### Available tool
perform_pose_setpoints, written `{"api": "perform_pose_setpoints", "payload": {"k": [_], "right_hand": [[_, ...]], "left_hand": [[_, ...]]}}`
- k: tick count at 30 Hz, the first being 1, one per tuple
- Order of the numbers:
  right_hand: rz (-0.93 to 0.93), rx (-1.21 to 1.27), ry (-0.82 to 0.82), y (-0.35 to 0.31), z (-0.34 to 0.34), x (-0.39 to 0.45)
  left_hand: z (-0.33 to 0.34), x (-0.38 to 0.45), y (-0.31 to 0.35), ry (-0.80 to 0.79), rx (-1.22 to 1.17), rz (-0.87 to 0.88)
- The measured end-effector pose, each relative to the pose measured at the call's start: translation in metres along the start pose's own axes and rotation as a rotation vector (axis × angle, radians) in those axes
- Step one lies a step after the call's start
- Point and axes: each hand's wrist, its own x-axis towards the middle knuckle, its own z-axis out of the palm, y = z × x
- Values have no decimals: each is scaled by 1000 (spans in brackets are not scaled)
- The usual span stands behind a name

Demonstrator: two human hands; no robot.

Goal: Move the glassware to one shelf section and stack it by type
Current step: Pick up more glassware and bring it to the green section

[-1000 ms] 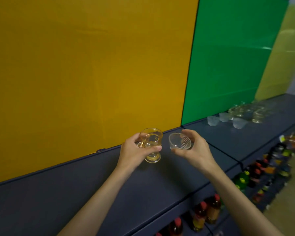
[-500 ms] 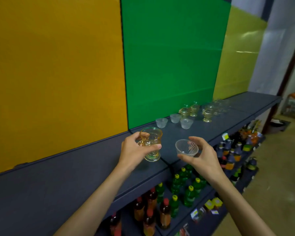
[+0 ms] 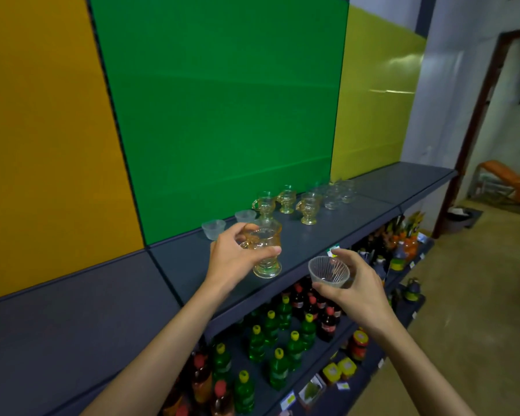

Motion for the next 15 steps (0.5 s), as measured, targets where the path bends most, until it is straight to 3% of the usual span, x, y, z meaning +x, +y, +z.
{"api": "perform_pose_setpoints", "payload": {"k": [15], "right_hand": [[-60,-125,-116,91,-53,197]], "left_hand": [[134,155,-14,63,194,-31]]}}
